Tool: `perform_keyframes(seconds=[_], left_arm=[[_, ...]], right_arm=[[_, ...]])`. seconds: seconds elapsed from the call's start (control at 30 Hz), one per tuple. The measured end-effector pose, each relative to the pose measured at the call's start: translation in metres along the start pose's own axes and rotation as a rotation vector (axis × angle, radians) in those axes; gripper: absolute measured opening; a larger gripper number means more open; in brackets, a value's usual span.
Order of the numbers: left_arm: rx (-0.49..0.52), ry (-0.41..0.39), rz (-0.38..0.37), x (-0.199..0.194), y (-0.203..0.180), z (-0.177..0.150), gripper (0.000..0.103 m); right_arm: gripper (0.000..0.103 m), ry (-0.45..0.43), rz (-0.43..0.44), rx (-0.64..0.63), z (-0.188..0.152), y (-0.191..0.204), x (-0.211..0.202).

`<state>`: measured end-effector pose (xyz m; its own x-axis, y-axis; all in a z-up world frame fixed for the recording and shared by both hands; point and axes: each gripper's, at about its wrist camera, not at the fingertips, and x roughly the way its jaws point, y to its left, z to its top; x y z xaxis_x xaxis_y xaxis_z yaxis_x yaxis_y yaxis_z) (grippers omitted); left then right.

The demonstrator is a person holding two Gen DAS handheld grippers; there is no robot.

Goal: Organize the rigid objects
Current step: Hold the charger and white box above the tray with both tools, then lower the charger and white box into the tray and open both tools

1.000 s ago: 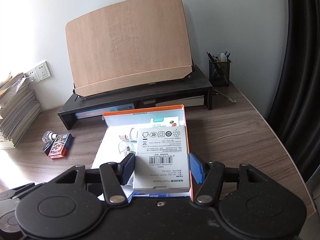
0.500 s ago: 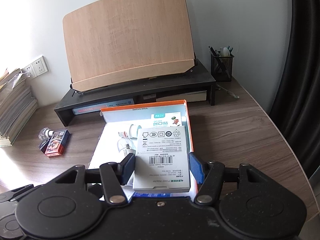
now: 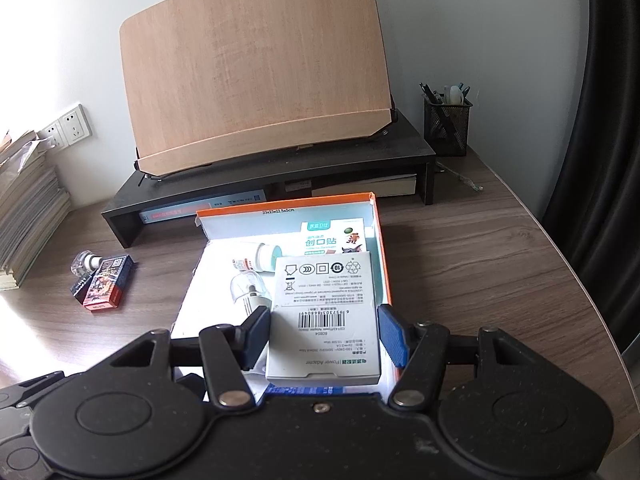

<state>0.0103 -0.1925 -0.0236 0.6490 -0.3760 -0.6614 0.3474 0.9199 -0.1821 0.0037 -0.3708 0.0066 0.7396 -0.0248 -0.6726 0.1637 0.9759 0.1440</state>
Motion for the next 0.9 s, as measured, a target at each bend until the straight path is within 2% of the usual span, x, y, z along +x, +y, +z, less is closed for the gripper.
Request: perform_keyframes(seconds=[0.9], left_arm=[[-0.011,0.018,-0.010,0.000,0.004,-0.004,0.060]], right_arm=[[0.073,0.001,-0.024,0.006,0.001,0.001,0.010]])
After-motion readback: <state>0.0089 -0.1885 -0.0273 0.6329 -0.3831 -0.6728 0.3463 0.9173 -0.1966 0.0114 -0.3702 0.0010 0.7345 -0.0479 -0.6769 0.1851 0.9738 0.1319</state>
